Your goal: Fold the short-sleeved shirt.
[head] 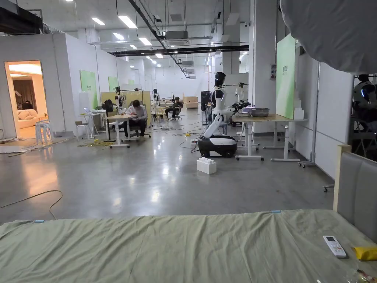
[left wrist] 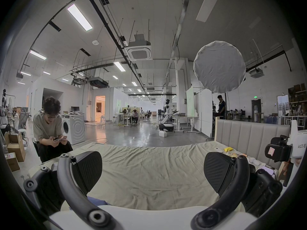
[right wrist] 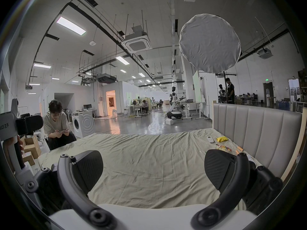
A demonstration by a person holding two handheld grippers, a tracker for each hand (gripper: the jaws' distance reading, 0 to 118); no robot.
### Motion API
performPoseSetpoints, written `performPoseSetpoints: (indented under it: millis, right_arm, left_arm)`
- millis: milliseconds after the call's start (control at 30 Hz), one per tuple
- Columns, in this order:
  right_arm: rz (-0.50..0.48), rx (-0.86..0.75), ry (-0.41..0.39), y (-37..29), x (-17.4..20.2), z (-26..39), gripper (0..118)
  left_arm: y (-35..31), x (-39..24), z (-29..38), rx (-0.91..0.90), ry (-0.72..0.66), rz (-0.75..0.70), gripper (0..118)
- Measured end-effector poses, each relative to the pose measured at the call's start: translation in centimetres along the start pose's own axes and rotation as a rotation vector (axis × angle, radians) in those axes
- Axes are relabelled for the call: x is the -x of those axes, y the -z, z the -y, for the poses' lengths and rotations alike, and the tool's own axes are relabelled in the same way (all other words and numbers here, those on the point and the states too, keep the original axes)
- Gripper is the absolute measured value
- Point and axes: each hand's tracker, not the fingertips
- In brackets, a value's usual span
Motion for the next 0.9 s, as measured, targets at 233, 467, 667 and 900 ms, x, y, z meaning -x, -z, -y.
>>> performPoseSetpoints:
  millis: [233,467,667,900]
  right_arm:
    - [0.003,0.004,-0.010,0.1,0.2,0.0,118]
    - [0.078,0.056,0.032,0.7,1.2,-1.6,118]
    - [0.131,0.136,0.140,1.4,2.0,-2.7,118]
    - [0.229,0.212,0.134,1.8,3.5,-2.9,118]
  left_arm:
    - [0.1,-0.1,0.1,0.008,0.008,0.016,118]
    - [0.2,-0.2,0.1,0.021,0.002,0.027,118]
    - [0.1,-0.5,0.0,0.026,-0.006,0.050,118]
    - [0.0,-0.7,-0.3,0.029,-0.001,0.061,118]
